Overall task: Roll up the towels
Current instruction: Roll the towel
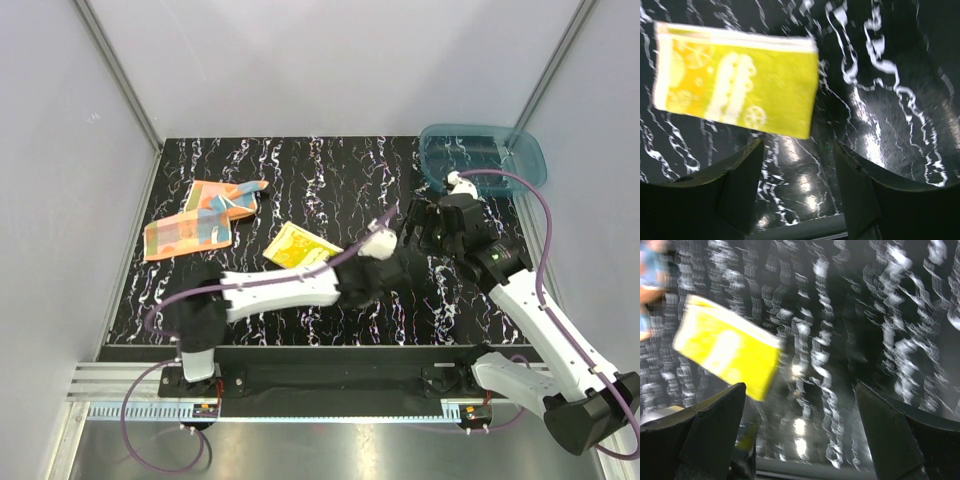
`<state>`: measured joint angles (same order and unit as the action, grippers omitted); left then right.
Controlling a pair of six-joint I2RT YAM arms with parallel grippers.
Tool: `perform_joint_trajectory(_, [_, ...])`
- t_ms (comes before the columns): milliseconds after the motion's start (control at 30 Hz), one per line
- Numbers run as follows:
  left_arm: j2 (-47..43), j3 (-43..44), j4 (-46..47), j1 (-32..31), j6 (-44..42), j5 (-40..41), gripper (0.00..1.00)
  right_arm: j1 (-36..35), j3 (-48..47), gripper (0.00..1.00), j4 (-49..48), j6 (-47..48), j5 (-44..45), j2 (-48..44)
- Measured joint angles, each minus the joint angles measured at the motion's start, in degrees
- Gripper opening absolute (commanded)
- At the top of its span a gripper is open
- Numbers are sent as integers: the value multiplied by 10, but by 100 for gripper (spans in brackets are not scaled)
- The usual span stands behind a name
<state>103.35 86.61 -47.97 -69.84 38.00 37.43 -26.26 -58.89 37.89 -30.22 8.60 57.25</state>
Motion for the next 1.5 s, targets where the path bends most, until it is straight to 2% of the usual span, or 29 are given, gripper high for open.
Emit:
perform_joint_trajectory(67, [44, 7, -15, -27, 25, 14, 62, 2, -1, 100, 33, 3, 19, -1])
perform_joint_trajectory(200, [93, 6, -28, -42, 30, 11, 62, 0, -1, 100, 43, -7, 25, -3])
perform_joint_trajectory(533, [106, -21, 6, -38, 19, 15, 64, 0, -21, 100, 79, -18, 50, -5])
perform_joint_trajectory(800, [122, -54, 55, -22, -10, 12, 65, 13, -126, 100, 103, -15, 59, 87])
perform_joint_trajectory(1033, [129, -68, 82, -1, -29, 12, 64, 17, -131, 100, 102, -16, 53, 105])
perform_joint_trajectory(1167, [125, -79, 108, 2, -39, 14, 58, 17, -131, 100, 100, -16, 52, 105])
perform_joint_trajectory(1267, [125, -85, 122, 2, -40, 14, 49, 21, -128, 100, 100, -16, 47, 105])
perform_joint_trajectory(1300, [125, -88, 128, 2, -40, 14, 42, 24, -127, 100, 100, -16, 42, 105])
perform_joint_trajectory(1400, [122, -103, 150, 5, -38, 13, 31, 35, -122, 100, 99, -16, 24, 105])
perform_joint_trajectory(1500, [111, -126, 174, 14, -36, 10, 22, 51, -118, 100, 96, -16, -4, 108])
